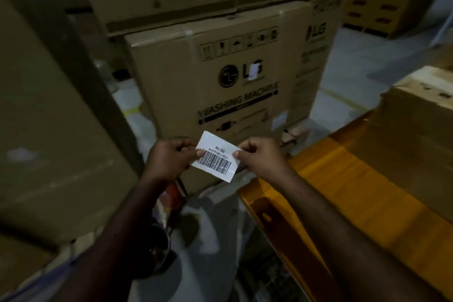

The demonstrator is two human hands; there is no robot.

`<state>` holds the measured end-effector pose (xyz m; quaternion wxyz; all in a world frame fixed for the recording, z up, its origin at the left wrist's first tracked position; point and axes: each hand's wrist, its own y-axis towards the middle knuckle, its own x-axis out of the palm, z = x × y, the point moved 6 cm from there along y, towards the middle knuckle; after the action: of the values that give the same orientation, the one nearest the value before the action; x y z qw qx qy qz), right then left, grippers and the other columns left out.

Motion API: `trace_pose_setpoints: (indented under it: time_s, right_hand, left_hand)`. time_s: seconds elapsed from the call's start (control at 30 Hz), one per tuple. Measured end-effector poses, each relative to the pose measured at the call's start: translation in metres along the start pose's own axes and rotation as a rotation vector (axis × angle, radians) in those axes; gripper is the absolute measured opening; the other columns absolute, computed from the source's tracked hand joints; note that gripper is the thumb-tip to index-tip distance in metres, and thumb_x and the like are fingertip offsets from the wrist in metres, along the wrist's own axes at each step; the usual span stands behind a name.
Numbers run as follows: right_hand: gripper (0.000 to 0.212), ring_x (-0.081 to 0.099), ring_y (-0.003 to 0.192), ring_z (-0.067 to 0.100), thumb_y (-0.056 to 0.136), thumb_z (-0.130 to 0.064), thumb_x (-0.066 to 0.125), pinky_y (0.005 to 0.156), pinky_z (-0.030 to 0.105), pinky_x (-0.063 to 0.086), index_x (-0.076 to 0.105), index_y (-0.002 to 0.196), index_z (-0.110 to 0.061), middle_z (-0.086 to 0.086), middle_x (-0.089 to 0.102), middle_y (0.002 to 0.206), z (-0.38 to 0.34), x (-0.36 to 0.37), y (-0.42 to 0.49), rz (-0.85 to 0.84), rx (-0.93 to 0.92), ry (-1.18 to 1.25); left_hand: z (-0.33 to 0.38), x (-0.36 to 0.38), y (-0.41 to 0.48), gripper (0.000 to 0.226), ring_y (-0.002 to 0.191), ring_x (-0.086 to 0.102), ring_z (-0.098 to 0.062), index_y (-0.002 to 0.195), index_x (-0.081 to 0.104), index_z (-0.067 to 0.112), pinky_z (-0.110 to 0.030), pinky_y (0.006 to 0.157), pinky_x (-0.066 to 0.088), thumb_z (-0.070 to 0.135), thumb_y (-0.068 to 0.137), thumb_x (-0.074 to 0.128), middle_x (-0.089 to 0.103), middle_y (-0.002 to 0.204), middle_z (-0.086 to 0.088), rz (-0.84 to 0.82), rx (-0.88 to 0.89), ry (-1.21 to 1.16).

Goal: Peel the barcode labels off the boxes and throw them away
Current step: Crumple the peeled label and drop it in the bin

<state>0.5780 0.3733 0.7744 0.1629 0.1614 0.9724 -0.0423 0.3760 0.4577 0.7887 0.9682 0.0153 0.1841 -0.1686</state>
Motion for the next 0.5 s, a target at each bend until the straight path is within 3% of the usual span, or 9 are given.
trace_pose_setpoints:
  time_s: [0.13,0.23,0.37,0.43,0.5]
  right_hand:
    - [0.004,0.057,0.062,0.018,0.086,-0.002,0.071,0.061,0.032,0.047,0.067,0.087,0.001,0.010,0.061,0.071,-0.022,0.077,0.002,-0.132,0.005,0.003]
    - [0.011,0.052,0.049,0.014,0.085,0.001,0.071,0.053,0.030,0.045,0.065,0.079,-0.007,0.003,0.056,0.061,-0.031,0.139,0.004,-0.205,0.040,0.008]
    - [0.027,0.058,0.048,0.016,0.081,-0.002,0.071,0.057,0.036,0.051,0.065,0.061,-0.019,-0.003,0.061,0.052,-0.040,0.225,0.000,-0.289,0.016,-0.058]
    - [0.024,0.058,0.048,0.014,0.081,-0.003,0.069,0.055,0.028,0.050,0.066,0.062,-0.017,0.002,0.063,0.055,-0.043,0.261,-0.007,-0.341,0.009,-0.085]
    - [0.016,0.052,0.037,0.006,0.084,0.000,0.067,0.041,0.016,0.040,0.066,0.070,-0.007,0.006,0.059,0.053,-0.040,0.289,-0.012,-0.383,0.037,-0.109]
  left_hand:
    - [-0.043,-0.069,-0.022,0.015,0.051,0.045,-0.016,0.073,0.069,0.003,-0.024,0.051,0.035,0.008,0.074,0.083,0.061,0.056,-0.006,0.136,-0.070,-0.022]
    - [-0.073,-0.120,-0.040,0.015,0.038,0.045,-0.006,0.069,0.068,0.004,-0.019,0.045,0.035,0.007,0.076,0.081,0.057,0.043,0.006,0.190,-0.111,0.026]
    - [-0.125,-0.188,-0.069,0.019,0.047,0.044,-0.016,0.068,0.069,0.002,-0.025,0.052,0.037,0.013,0.077,0.081,0.056,0.052,-0.010,0.305,-0.152,0.099]
    - [-0.151,-0.215,-0.082,0.023,0.048,0.044,-0.015,0.070,0.069,0.000,-0.024,0.052,0.036,0.018,0.079,0.080,0.055,0.051,-0.006,0.342,-0.187,0.187]
    - [-0.174,-0.234,-0.092,0.021,0.048,0.046,-0.013,0.070,0.071,0.005,-0.027,0.055,0.043,0.022,0.079,0.080,0.054,0.047,0.001,0.357,-0.230,0.255]
